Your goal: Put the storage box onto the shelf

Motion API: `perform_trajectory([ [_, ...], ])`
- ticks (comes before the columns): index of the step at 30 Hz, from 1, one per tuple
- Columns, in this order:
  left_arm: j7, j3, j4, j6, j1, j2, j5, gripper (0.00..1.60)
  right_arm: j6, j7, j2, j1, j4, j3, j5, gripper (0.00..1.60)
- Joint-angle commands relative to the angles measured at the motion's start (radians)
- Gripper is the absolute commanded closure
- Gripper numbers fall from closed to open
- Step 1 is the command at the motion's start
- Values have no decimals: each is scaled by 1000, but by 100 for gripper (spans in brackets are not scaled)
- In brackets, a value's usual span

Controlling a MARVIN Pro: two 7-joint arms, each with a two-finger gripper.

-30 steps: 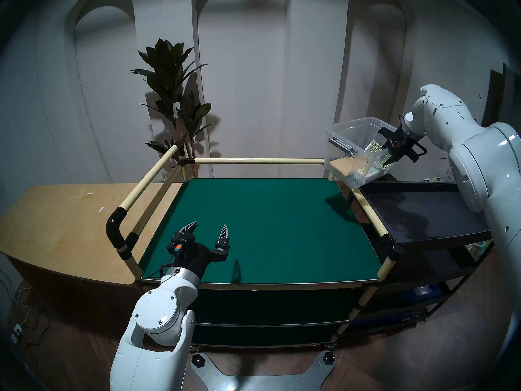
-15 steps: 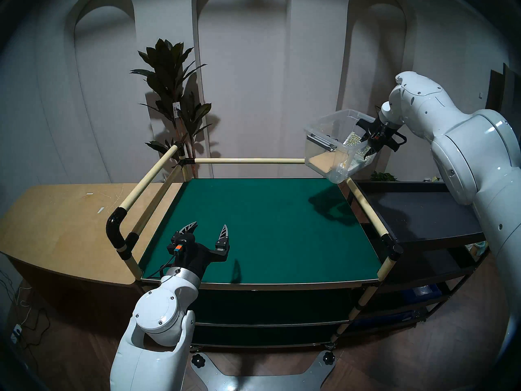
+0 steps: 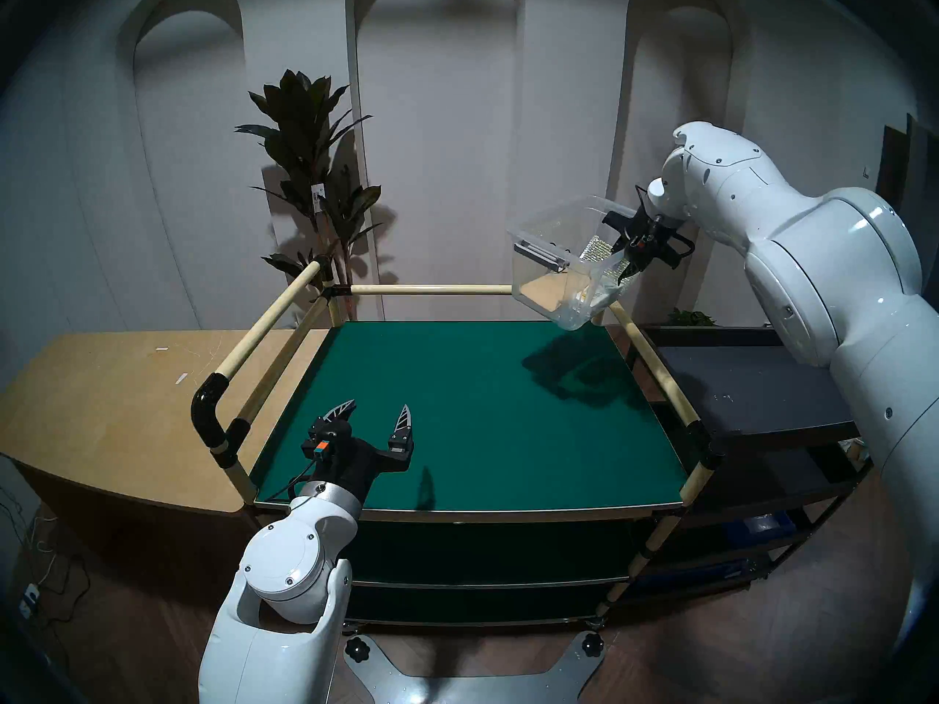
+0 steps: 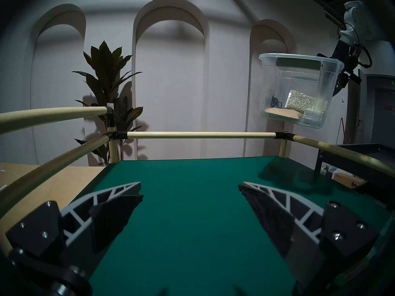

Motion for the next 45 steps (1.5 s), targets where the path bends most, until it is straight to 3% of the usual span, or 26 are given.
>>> perform_trajectory([
  [1, 0, -1, -15, -5, -9, 0, 0, 0, 2, 55, -34, 13, -20, 29, 36, 160],
  [8, 0, -1, -9, -4, -9, 0, 0, 0, 2, 49, -35, -34, -20, 57, 62, 160],
  [18, 1, 0, 0, -4, -9, 0, -1, 0, 2, 41, -26, -30, -20, 73, 72, 160],
  [45, 3, 1, 19, -4, -11, 0, -2, 0, 2, 29, -159, -85, -20, 110, 98, 160],
])
